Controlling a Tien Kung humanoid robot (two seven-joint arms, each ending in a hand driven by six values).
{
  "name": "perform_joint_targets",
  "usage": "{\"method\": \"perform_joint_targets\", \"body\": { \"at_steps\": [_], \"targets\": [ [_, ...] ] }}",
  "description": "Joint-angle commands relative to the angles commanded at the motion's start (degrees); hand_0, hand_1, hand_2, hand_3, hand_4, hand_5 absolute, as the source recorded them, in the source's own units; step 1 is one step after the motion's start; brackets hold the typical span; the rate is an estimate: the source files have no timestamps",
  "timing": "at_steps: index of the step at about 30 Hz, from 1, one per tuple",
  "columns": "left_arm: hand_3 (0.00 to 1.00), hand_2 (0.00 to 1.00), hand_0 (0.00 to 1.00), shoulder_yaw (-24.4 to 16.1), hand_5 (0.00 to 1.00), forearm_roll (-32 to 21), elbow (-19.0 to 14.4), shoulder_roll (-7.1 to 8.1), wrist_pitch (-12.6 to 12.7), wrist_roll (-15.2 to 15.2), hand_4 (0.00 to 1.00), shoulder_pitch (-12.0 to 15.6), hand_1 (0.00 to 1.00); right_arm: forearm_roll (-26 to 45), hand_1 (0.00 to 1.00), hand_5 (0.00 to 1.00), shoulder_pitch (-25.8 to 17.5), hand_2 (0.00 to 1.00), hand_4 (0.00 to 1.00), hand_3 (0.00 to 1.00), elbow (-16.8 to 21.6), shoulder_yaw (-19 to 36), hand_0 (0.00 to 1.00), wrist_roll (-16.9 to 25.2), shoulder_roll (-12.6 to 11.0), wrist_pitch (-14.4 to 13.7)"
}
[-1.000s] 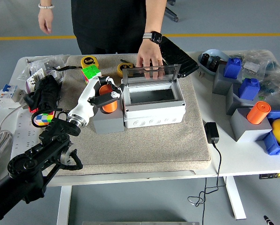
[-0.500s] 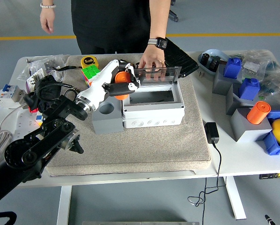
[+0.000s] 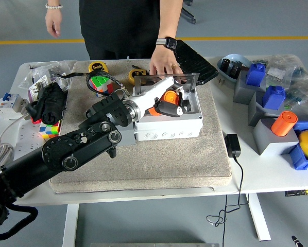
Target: Fetch the battery,place it into the box,close the lid of the box
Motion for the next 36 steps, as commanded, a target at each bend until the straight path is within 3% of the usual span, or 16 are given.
{"method": "perform_joint_targets", "body": {
  "at_steps": [3, 4, 7, 9, 10, 15, 16, 20, 21, 22, 27, 28, 36],
  "targets": [
    [0.154, 0.103, 0.086, 0.7, 0.002, 1.4, 1.3, -1.19, 0.8, 0.4, 0.225, -1.4, 0.050, 0.0, 0.655, 0.599, 0.0, 0.639, 0.987, 0.582, 0.0, -0.1, 0.717, 0.0, 0.0, 0.0],
    [0.171, 0.103, 0.065, 0.9, 0.002, 1.7, 1.8, -1.60, 1.0, 0.7, 0.388, -1.9, 0.026, 0.0, 0.655, 0.598, 0.0, 0.639, 0.986, 0.582, 0.0, -0.2, 0.718, 0.0, 0.0, 0.0],
    [0.171, 0.103, 0.065, 2.3, 0.002, 2.7, 4.0, -2.81, 1.4, 1.7, 0.388, -3.6, 0.026, -0.1, 0.655, 0.598, 0.1, 0.639, 0.986, 0.582, 0.1, -0.3, 0.718, 0.1, 0.0, -0.1],
    [0.171, 0.103, 0.065, 3.1, 0.002, 2.8, 5.1, -2.81, 1.5, 2.3, 0.388, -4.3, 0.026, -0.2, 0.655, 0.598, 0.2, 0.639, 0.986, 0.582, 0.2, -0.2, 0.718, 0.1, 0.0, -0.2],
    [0.243, 0.124, 0.063, 3.5, 0.002, 2.8, 5.6, -2.81, 1.6, 2.5, 0.705, -4.6, 0.037, -0.2, 0.654, 0.598, 0.2, 0.639, 0.985, 0.582, 0.2, -0.1, 0.717, 0.1, 0.0, -0.2],
    [0.243, 0.124, 0.063, 4.9, 0.002, 2.7, 9.0, -2.81, 1.7, 3.2, 0.705, -6.3, 0.037, -0.6, 0.654, 0.598, 0.2, 0.639, 0.985, 0.582, 0.4, 0.1, 0.717, 0.2, -0.1, -0.3],
    [0.317, 0.152, 0.082, 5.2, 0.002, 2.6, 9.9, -2.81, 1.7, 3.2, 0.777, -6.6, 0.073, -0.7, 0.654, 0.598, 0.2, 0.639, 0.985, 0.582, 0.4, 0.1, 0.717, 0.2, -0.1, -0.4],
    [0.317, 0.152, 0.082, 5.9, 0.002, 1.9, 11.4, -2.81, 1.3, 3.8, 0.777, -7.0, 0.073, -0.9, 0.654, 0.598, 0.2, 0.639, 0.985, 0.582, 0.5, 0.2, 0.717, 0.3, -0.1, -0.4],
    [0.317, 0.152, 0.082, 5.9, 0.002, 1.8, 11.6, -2.81, 1.3, 3.9, 0.777, -7.0, 0.073, -0.9, 0.654, 0.598, 0.2, 0.639, 0.985, 0.582, 0.5, 0.2, 0.717, 0.3, -0.1, -0.5],
    [0.380, 0.243, 0.114, 6.0, 0.127, 1.5, 11.7, -2.81, 1.1, 3.9, 0.856, -6.9, 0.152, -1.0, 0.654, 0.599, 0.2, 0.639, 0.985, 0.581, 0.6, 0.2, 0.717, 0.3, -0.1, -0.5],
    [0.380, 0.243, 0.114, 5.9, 0.127, 1.1, 11.6, -2.81, 1.0, 3.7, 0.856, -6.8, 0.152, -1.3, 0.654, 0.599, 0.2, 0.639, 0.985, 0.581, 0.7, 0.4, 0.717, 0.4, -0.1, -0.5],
    [0.420, 0.286, 0.132, 5.9, 0.164, 1.1, 11.5, -2.81, 1.0, 3.6, 0.887, -6.8, 0.218, -1.4, 0.654, 0.598, 0.2, 0.639, 0.984, 0.581, 0.8, 0.5, 0.717, 0.4, -0.1, -0.6],
    [0.415, 0.291, 0.142, 5.9, 0.206, 0.5, 11.8, -2.81, 1.0, 3.3, 0.926, -7.0, 0.237, -2.4, 0.654, 0.597, 0.4, 0.639, 0.984, 0.581, 1.1, 1.3, 0.717, 0.7, -0.2, -1.0]
  ]
}}
